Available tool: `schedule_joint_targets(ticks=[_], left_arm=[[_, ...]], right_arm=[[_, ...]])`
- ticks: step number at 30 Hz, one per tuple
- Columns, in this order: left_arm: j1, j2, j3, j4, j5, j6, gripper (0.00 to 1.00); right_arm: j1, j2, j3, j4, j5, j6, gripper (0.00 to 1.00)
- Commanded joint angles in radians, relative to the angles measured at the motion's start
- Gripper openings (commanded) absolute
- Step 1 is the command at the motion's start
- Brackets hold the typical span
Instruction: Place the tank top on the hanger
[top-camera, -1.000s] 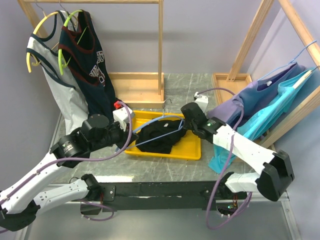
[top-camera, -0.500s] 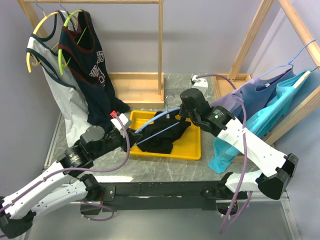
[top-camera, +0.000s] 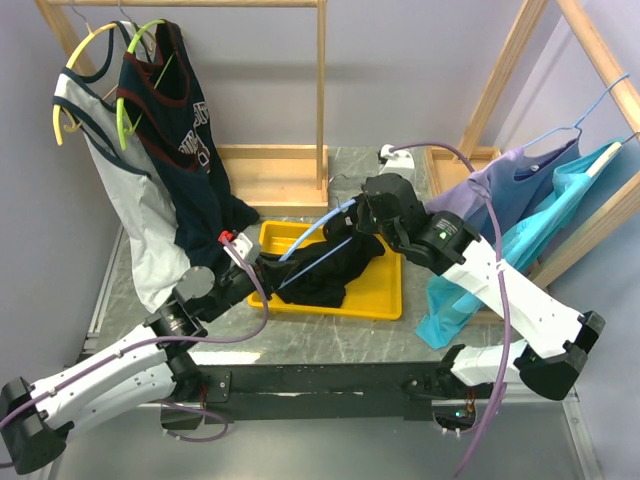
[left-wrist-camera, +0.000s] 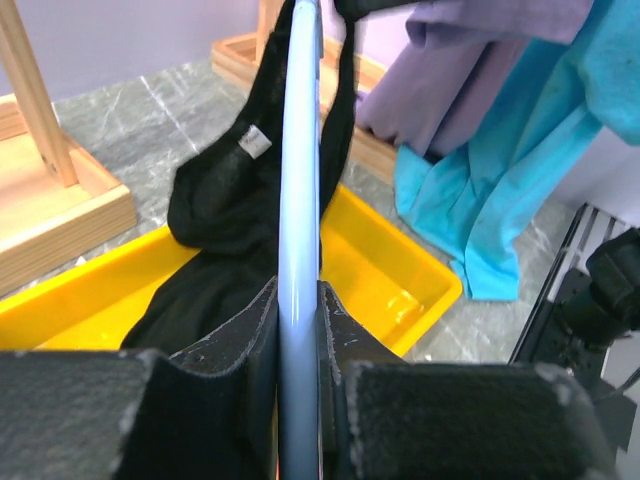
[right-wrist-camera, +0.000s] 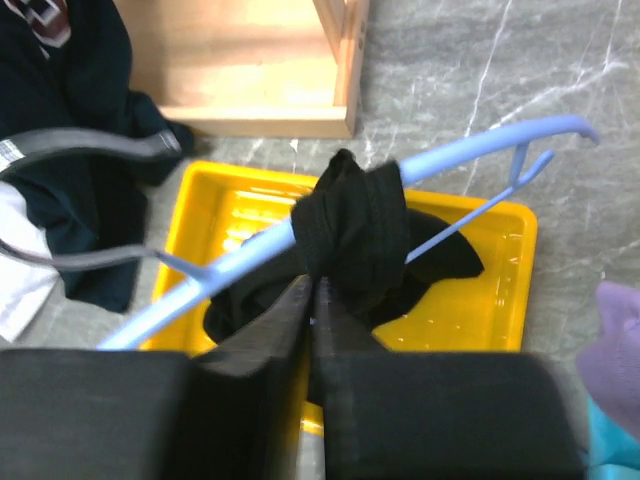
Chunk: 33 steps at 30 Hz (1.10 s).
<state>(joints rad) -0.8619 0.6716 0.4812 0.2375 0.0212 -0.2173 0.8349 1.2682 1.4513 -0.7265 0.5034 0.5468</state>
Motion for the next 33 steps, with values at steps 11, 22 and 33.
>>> schedule_joint_targets(ticks=[11,22,33], left_arm=[[-0.003,0.034,-0.062,0.304,-0.012,-0.109,0.01],[-0.003,0.042,-0.050,0.267,0.055,-0.125,0.01],[-0.002,0.025,-0.039,0.244,0.066,-0.126,0.01]], right_arm=[[0.110,-0.228,-0.178,0.255,-0.100,-0.248,0.61],[0.127,-0.041,-0.086,0.352,-0.002,-0.393,0.66],[0.121,0.030,-0.098,0.395,0.096,-0.397,0.55]])
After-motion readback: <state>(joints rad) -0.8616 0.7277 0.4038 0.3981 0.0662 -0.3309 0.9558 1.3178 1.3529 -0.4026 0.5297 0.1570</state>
